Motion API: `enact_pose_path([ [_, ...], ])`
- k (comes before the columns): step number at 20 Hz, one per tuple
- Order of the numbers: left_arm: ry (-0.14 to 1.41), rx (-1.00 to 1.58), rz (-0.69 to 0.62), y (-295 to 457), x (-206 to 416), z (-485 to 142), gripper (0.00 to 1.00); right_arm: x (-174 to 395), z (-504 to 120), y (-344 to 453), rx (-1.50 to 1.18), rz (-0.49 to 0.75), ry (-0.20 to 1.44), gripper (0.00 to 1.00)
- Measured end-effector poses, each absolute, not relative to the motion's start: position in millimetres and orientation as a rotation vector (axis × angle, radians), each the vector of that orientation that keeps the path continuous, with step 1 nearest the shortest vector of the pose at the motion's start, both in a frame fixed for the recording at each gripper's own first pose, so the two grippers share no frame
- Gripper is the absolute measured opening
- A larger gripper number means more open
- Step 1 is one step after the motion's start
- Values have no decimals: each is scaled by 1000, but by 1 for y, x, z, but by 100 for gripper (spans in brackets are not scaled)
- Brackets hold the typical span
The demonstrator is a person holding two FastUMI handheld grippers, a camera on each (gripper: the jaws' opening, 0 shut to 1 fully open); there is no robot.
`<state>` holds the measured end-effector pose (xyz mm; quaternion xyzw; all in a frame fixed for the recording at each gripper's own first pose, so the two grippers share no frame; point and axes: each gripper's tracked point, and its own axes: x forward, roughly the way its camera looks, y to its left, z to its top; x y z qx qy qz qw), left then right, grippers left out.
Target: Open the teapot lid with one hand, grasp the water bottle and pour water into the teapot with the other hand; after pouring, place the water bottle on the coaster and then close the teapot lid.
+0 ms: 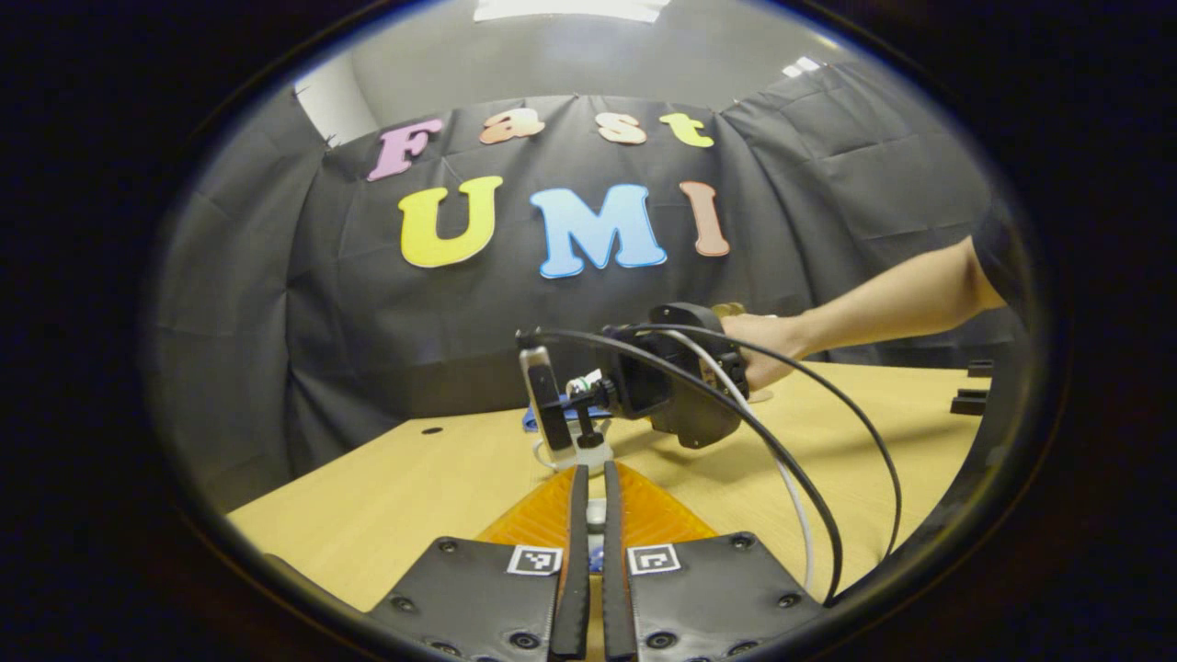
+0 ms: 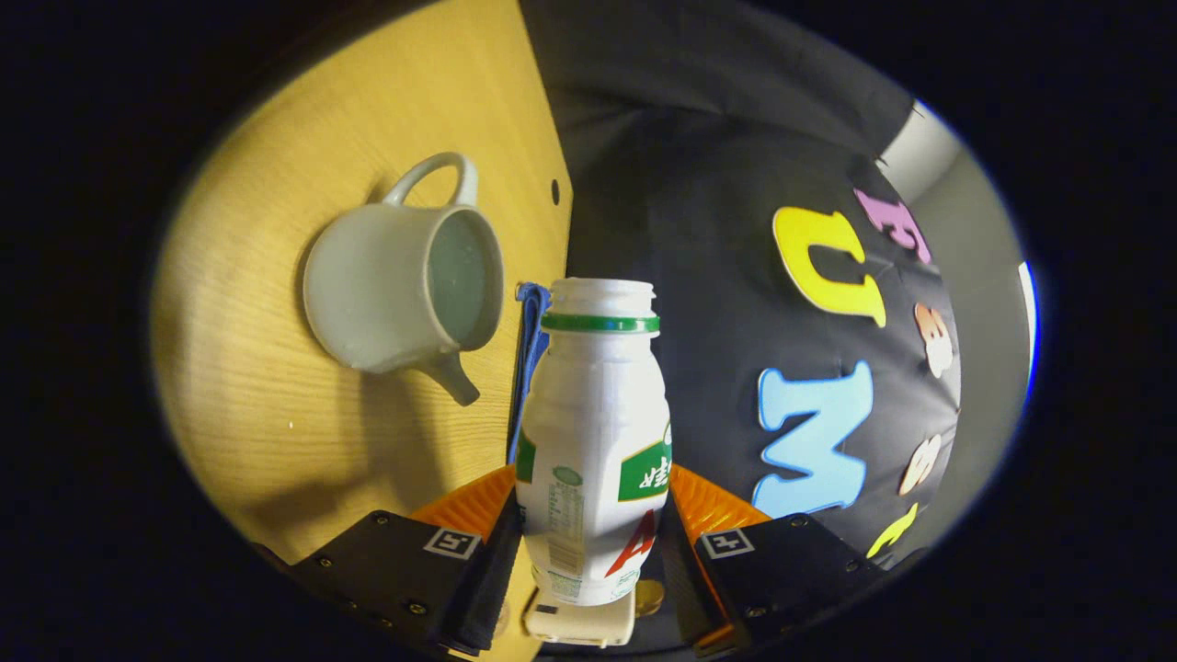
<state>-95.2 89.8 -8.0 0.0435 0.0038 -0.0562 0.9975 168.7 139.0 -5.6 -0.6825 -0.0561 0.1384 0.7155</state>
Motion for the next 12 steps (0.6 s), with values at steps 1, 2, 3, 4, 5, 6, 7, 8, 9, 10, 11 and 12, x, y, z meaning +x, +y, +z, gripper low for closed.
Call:
enact_pose_path([
  [1, 13, 68, -111, 93, -91, -7, 17, 166, -6, 138, -1435, 317, -104, 72],
  [2, 11, 51, -107, 97, -87, -5, 17, 162, -9, 134, -1357, 323, -86, 72],
  [3, 3, 35, -100, 103, -82, 0, 17, 158, -6, 131, -1274, 327, -67, 72],
  [4, -12, 18, -98, 109, -75, 7, 17, 156, -4, 126, -1190, 327, -46, 72],
  [5, -14, -1, -98, 113, -68, 12, 17, 152, -2, 118, -1106, 320, -19, 72],
  [6, -14, -21, -99, 116, -58, 15, 17, 148, 2, 113, -1012, 326, 5, 72],
  [7, -15, -43, -102, 119, -48, 21, 17, 142, 4, 107, -911, 327, 27, 72],
  [8, -11, -61, -106, 122, -38, 25, 17, 133, 4, 101, -810, 341, 53, 72],
  [9, -7, -75, -108, 123, -27, 29, 17, 125, 5, 96, -706, 354, 74, 72],
  [10, -6, -90, -111, 124, -15, 33, 17, 119, 9, 90, -610, 361, 92, 72],
  [11, -6, -111, -113, 125, -2, 38, 17, 107, 8, 82, -527, 367, 102, 72],
  [12, -8, -134, -119, 124, 12, 41, 17, 96, 10, 69, -467, 363, 100, 72],
])
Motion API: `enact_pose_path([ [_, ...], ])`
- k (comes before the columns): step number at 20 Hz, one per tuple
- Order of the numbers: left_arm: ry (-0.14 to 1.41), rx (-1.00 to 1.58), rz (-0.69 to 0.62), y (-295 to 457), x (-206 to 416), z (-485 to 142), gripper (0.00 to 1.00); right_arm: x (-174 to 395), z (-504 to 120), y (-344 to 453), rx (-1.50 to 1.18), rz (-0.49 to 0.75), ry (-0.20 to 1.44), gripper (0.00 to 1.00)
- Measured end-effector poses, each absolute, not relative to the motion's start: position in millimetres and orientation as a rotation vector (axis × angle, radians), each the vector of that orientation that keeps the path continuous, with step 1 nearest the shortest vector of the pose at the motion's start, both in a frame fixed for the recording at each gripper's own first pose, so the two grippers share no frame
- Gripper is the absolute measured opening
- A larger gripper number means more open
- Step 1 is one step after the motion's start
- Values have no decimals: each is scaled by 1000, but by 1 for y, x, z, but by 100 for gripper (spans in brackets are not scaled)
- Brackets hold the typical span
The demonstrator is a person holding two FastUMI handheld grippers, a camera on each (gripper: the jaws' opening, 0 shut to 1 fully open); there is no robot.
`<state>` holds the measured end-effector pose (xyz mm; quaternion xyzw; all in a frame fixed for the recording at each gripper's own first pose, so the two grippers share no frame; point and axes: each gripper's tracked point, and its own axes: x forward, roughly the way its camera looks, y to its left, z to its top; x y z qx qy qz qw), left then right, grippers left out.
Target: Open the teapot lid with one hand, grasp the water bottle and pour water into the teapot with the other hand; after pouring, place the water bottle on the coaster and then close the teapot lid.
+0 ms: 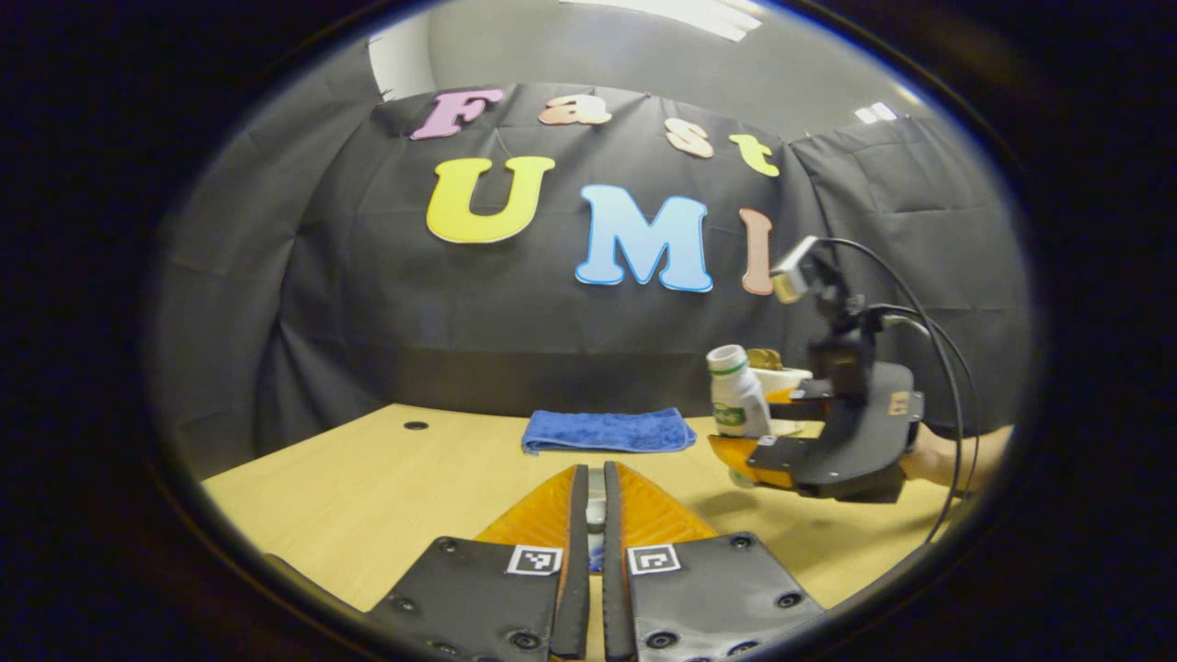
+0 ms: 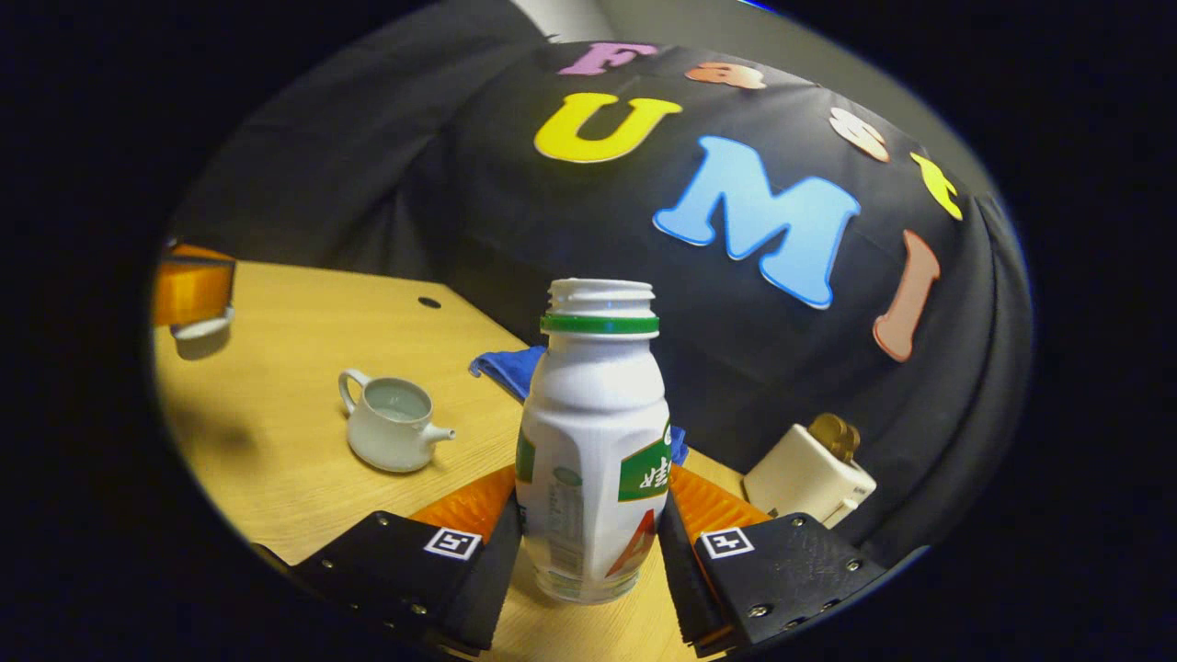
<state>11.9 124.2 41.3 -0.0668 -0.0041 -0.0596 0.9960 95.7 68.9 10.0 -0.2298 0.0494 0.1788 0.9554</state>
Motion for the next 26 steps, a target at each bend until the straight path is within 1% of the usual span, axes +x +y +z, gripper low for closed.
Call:
enact_pose_path([
  [2, -8, -150, -125, 119, 39, 49, 17, 79, 13, 47, -380, 350, 103, 72],
  [3, -10, -140, -121, 118, 52, 52, 12, 72, 14, 40, -356, 347, 104, 72],
  [4, -6, -118, -117, 116, 66, 52, 12, 69, 22, 36, -344, 341, 103, 72],
  [6, 5, -72, -119, 110, 95, 49, 12, 66, 33, 28, -335, 334, 108, 72],
  [7, 5, -55, -118, 109, 110, 46, 16, 64, 35, 25, -321, 339, 111, 72],
  [9, 70, -67, -117, 106, 142, 23, 16, 63, 37, 22, -299, 345, 107, 72],
  [10, 100, -81, -116, 106, 151, 11, 12, 63, 37, 21, -301, 342, 108, 72],
  [11, 123, -88, -105, 108, 157, 1, 17, 63, 37, 21, -301, 343, 107, 72],
  [12, 142, -89, -93, 110, 158, -8, 16, 64, 35, 20, -301, 339, 108, 72],
  [13, 152, -91, -93, 109, 160, -12, 12, 65, 34, 19, -298, 337, 107, 72],
  [14, 147, -90, -93, 108, 159, -12, 17, 67, 32, 17, -299, 334, 108, 72],
  [15, 139, -78, -94, 106, 162, -11, 12, 68, 31, 17, -296, 331, 109, 72],
  [16, 135, -62, -100, 102, 162, -10, 16, 70, 31, 15, -294, 329, 108, 72],
  [17, 140, -44, -100, 100, 165, -11, 17, 70, 30, 14, -295, 327, 110, 72],
  [18, 151, -33, -103, 98, 166, -16, 12, 70, 28, 12, -294, 323, 109, 72],
  [19, 154, -25, -97, 100, 169, -19, 16, 70, 27, 10, -288, 319, 110, 72],
  [21, 172, -38, -97, 100, 169, -28, 16, 73, 25, 9, -281, 317, 116, 72],
  [22, 171, -40, -97, 100, 168, -28, 12, 74, 23, 8, -281, 318, 119, 72],
  [23, 170, -37, -95, 100, 168, -27, 17, 77, 21, 8, -275, 315, 120, 72],
  [24, 169, -34, -93, 100, 166, -27, 13, 78, 18, 6, -265, 312, 113, 72],
  [26, 164, -12, -91, 99, 165, -26, 12, 85, 3, -1, -238, 298, 131, 72],
])
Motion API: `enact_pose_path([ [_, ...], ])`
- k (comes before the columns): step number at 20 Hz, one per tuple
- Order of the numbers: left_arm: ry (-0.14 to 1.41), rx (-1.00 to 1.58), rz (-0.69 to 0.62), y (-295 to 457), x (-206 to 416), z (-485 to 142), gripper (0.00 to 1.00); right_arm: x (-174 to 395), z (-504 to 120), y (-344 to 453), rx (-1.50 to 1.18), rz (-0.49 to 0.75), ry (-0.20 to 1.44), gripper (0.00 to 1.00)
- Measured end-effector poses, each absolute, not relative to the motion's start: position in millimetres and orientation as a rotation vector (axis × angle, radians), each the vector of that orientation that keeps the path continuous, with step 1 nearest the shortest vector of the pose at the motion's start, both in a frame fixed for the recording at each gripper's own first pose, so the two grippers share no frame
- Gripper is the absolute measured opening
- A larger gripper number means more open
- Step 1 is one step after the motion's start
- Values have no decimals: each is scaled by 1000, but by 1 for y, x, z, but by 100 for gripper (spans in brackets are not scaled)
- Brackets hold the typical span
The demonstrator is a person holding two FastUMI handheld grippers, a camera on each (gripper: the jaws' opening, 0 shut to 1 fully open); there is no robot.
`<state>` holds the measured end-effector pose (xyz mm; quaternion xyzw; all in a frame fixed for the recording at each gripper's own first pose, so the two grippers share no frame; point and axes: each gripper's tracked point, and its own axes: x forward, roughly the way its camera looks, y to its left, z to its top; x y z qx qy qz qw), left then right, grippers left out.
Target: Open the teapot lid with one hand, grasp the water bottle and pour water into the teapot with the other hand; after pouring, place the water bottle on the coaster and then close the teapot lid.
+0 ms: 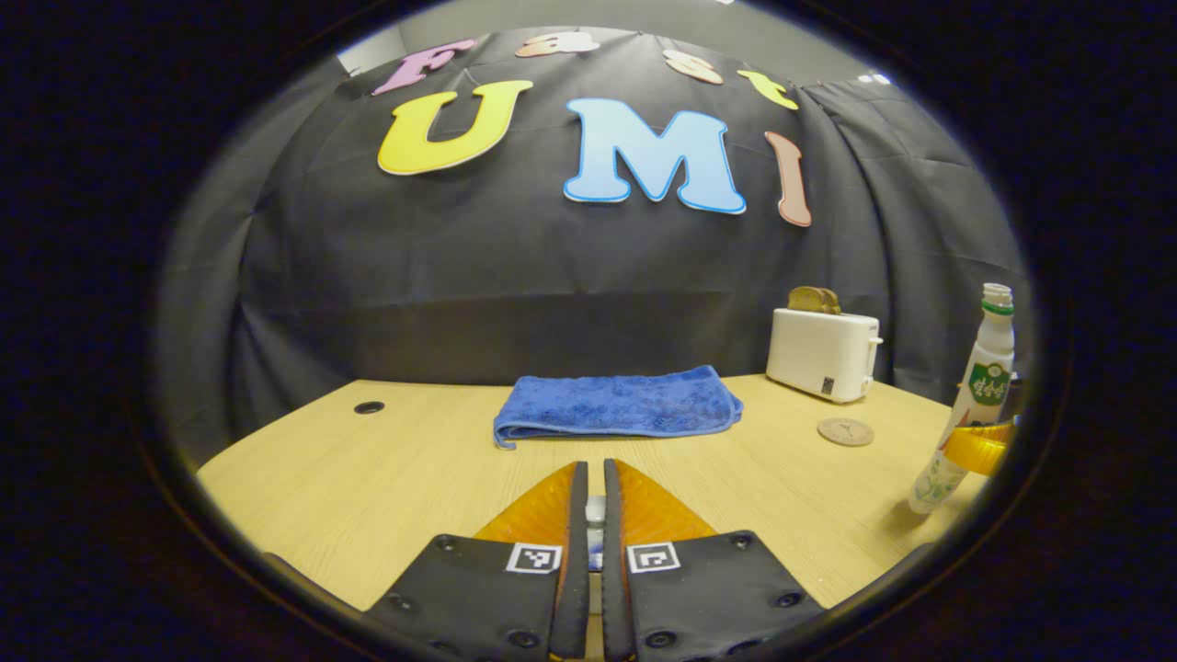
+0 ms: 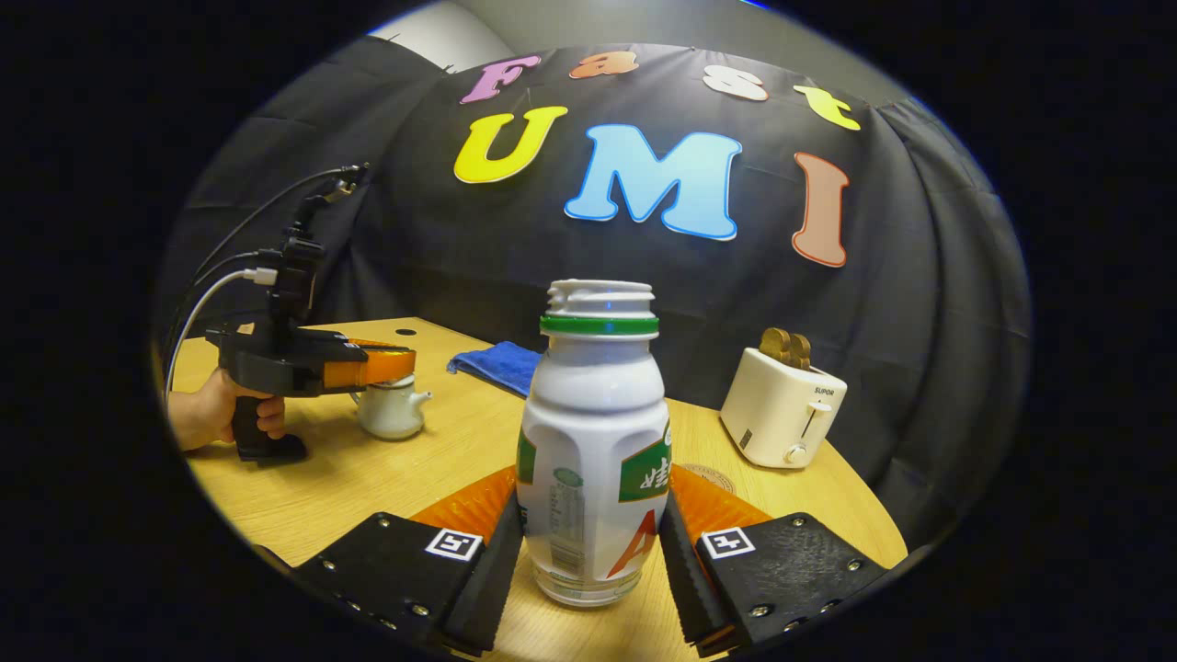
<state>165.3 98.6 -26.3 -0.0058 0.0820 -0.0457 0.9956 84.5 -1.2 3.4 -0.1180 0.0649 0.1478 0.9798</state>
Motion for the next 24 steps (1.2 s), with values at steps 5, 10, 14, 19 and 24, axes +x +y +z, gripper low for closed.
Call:
enact_pose_path([
  [5, 157, -11, -110, 94, 160, -25, 34, 94, 4, -14, -230, 249, 113, 72],
  [10, 67, -93, -99, 104, 132, 13, 94, 118, 19, -38, -186, 172, 82, 72],
  [14, 38, -154, -176, 92, 97, 22, 100, 149, 35, -50, -139, 118, 100, 72],
  [19, -5, -102, -203, 100, 38, 29, 99, 192, 41, -77, -84, 25, 121, 71],
  [24, -67, -75, -187, 110, 18, 57, 99, 236, 30, -95, -59, -49, 157, 71],
])
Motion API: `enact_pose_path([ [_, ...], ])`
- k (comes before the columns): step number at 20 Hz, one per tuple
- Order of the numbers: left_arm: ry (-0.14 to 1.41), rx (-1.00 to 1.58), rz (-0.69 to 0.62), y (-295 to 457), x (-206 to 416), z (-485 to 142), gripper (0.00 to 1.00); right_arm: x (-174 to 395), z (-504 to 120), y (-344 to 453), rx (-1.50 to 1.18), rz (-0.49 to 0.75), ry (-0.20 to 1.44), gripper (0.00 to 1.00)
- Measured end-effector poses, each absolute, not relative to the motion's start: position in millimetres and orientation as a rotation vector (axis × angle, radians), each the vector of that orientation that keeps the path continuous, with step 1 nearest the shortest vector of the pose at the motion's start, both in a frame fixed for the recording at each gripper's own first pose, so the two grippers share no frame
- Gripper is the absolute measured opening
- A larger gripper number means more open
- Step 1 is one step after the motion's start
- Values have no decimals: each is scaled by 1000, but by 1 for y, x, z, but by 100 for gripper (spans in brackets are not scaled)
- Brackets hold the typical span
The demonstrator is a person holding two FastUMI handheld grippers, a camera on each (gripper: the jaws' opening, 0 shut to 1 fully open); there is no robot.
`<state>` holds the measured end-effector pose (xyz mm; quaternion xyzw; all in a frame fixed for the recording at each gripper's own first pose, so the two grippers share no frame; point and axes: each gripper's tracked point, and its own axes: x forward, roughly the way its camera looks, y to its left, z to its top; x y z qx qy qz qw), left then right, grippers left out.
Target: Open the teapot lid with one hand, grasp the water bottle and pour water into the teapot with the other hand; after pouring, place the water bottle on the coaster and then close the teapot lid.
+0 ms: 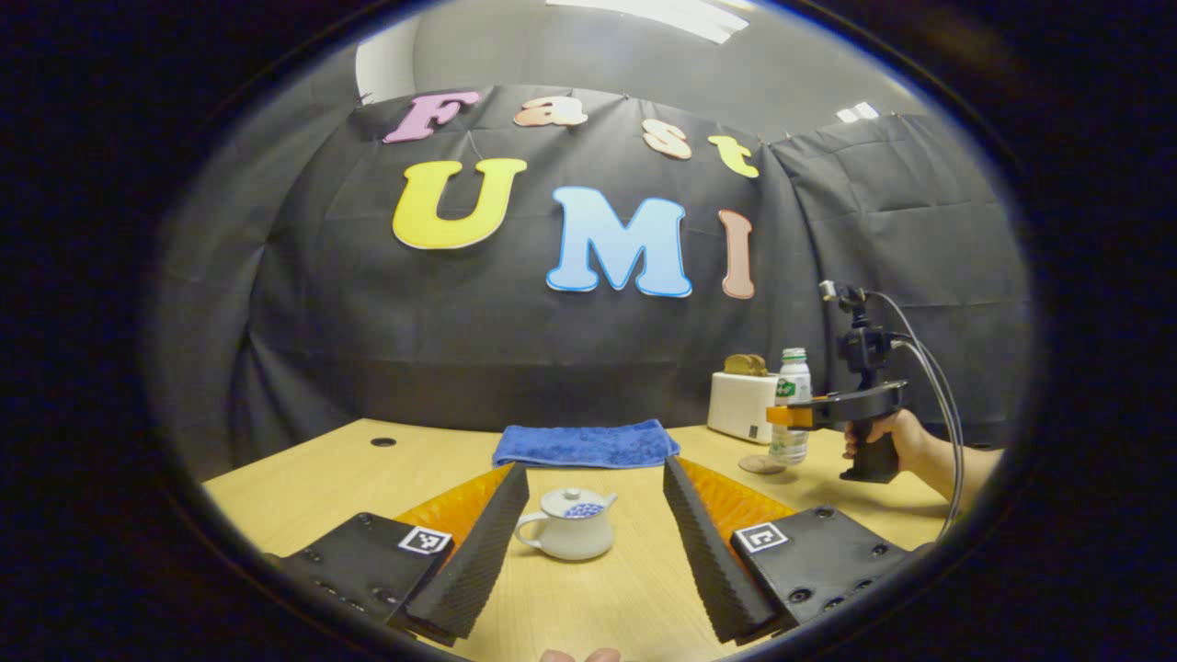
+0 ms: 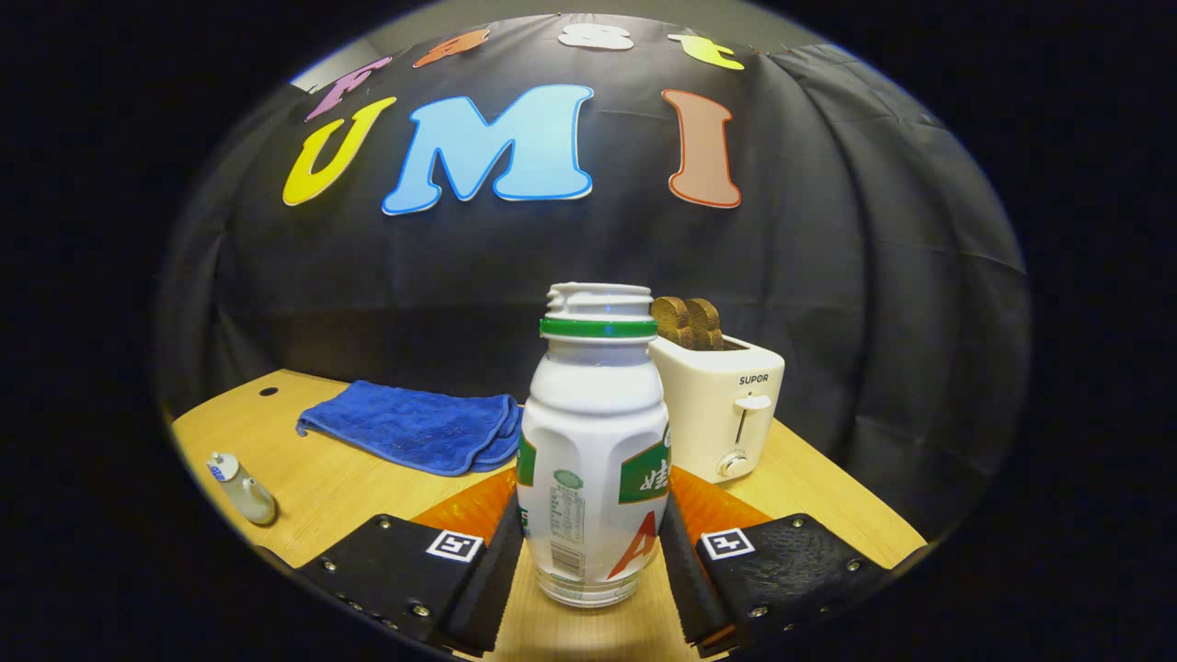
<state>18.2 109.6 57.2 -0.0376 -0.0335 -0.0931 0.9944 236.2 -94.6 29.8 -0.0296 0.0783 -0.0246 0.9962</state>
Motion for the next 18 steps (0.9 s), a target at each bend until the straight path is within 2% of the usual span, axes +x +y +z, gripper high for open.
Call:
enact_pose_path([
  [6, -33, -84, -164, 116, 26, 43, 99, 277, 16, -108, -84, -99, 158, 71],
  [8, -42, -57, -132, 121, 28, 44, 99, 278, 11, -108, -76, -100, 158, 71],
  [13, -46, -31, -156, 107, 30, 42, 99, 280, 7, -107, -75, -81, 156, 71],
  [17, -43, -36, -165, 102, 29, 41, 99, 279, 16, -109, -57, -83, 135, 77],
  [18, -44, -37, -166, 102, 28, 42, 99, 277, 21, -107, -54, -75, 126, 83],
])
